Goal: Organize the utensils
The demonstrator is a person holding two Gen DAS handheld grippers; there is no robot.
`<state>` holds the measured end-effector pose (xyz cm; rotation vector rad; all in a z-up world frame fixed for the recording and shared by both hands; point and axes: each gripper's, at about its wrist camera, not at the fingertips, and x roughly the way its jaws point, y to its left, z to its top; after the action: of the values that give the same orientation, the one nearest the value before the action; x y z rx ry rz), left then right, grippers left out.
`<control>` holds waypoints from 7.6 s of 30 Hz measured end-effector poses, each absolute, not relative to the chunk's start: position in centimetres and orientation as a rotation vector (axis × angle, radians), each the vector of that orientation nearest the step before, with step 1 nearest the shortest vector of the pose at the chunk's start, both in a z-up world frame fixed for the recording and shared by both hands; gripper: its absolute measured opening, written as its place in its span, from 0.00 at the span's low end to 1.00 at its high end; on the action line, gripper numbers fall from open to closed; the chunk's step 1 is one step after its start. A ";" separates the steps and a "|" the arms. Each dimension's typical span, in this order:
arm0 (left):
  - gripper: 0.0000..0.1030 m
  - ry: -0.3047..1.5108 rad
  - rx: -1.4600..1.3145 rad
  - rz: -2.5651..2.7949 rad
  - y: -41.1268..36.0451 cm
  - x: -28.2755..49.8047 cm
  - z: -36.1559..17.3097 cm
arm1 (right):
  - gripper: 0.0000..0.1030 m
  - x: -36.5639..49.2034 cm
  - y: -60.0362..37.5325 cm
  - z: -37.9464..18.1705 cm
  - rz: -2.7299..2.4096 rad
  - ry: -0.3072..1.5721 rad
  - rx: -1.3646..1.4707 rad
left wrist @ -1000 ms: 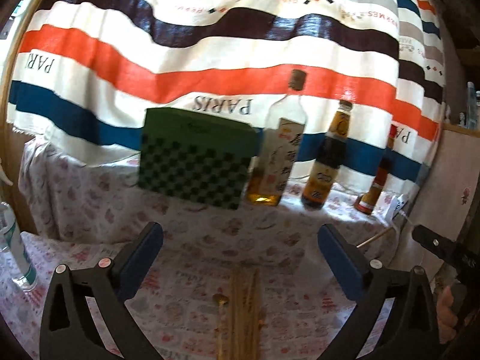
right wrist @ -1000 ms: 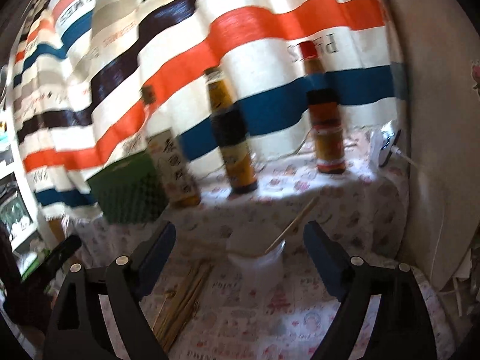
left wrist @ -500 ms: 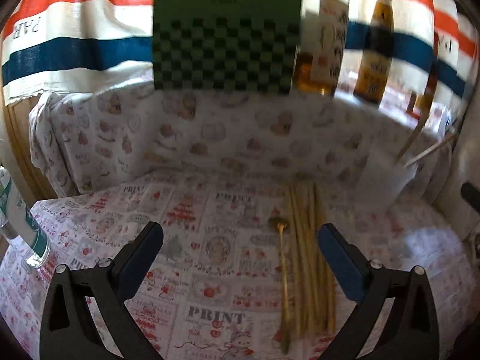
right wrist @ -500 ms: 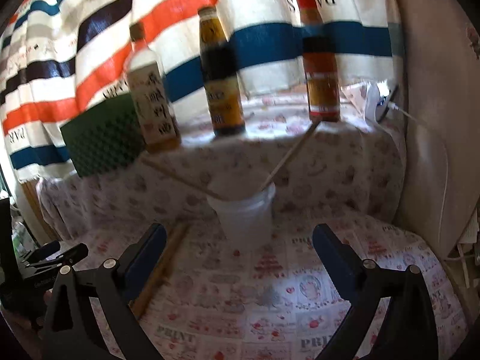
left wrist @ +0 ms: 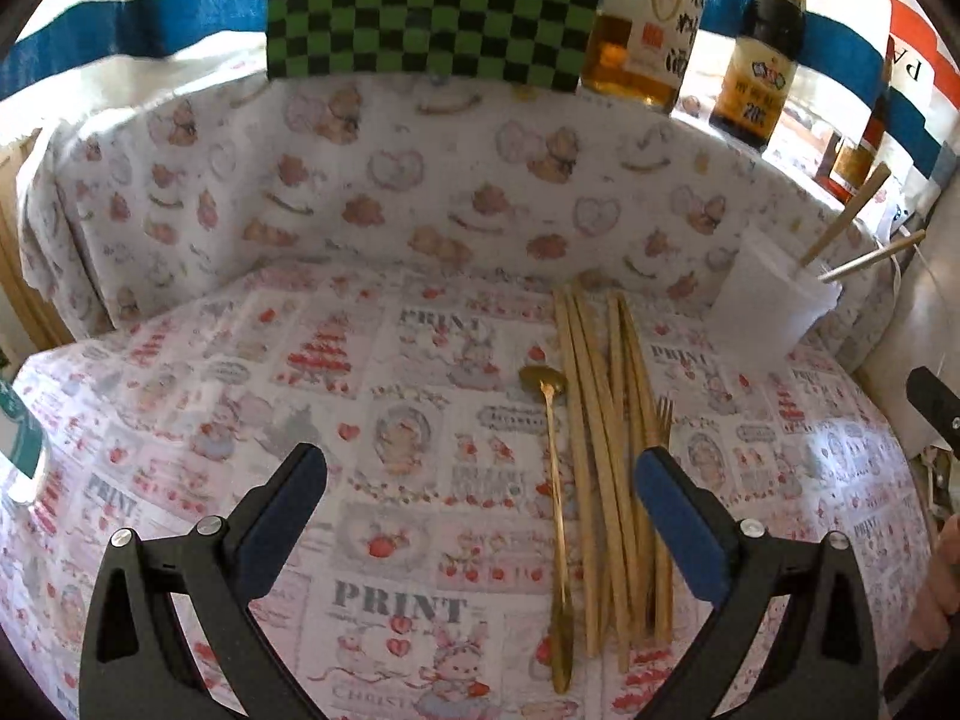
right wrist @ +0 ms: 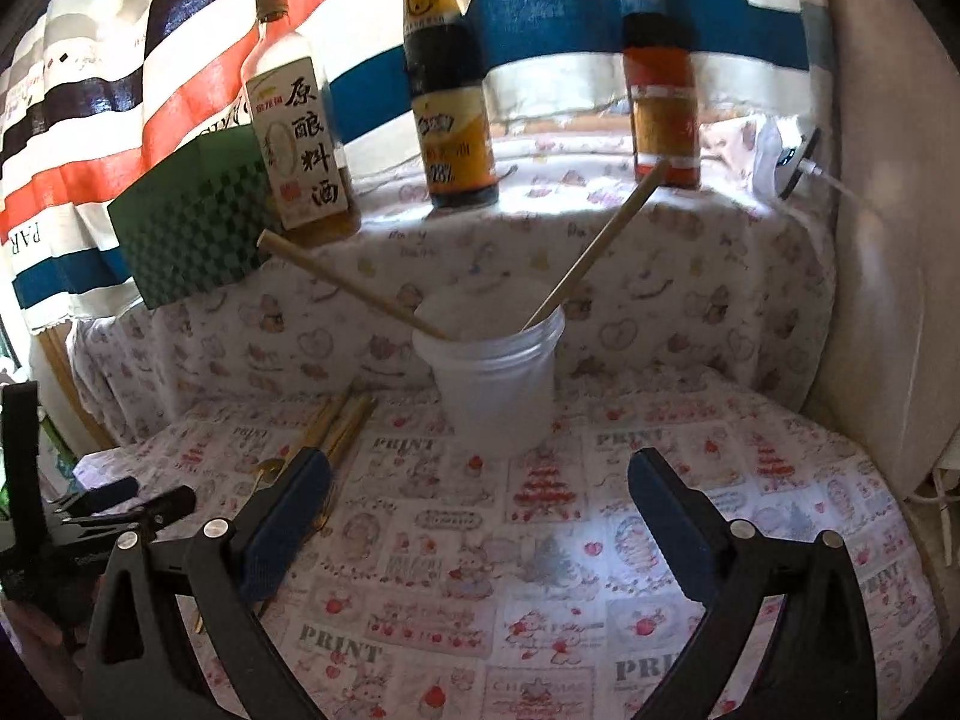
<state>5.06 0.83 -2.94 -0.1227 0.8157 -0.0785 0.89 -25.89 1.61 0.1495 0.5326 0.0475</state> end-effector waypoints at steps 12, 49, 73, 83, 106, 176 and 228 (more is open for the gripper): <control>0.39 0.880 -0.095 -0.166 -0.8 5.3 -3.6 | 0.98 1.4 -26.0 0.9 0.024 0.562 0.155; 0.12 0.996 -0.048 -0.241 -3.2 4.6 -4.9 | 0.98 1.8 -24.7 0.3 0.019 0.596 0.089; 0.04 0.911 -0.114 -0.296 -2.5 3.7 -2.7 | 0.98 1.7 -24.4 0.2 0.018 0.600 0.070; 0.00 0.605 -0.237 -0.260 1.1 1.0 2.4 | 0.98 1.7 -22.4 -0.7 0.082 0.639 0.020; 0.01 1.099 0.016 -0.307 -4.6 3.6 -4.8 | 0.98 2.0 -21.4 -1.0 0.155 0.701 0.010; 0.03 0.517 -0.154 -0.235 -0.1 -2.4 4.3 | 0.90 1.7 -19.8 -1.7 0.213 0.734 -0.005; 0.03 0.300 -0.235 -0.222 1.9 -5.0 6.2 | 0.06 2.0 -16.1 -5.3 0.387 0.972 0.033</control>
<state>-5.04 1.91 6.24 -0.2355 0.3001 -0.2217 2.03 -16.15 -5.28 0.0328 0.9717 0.3871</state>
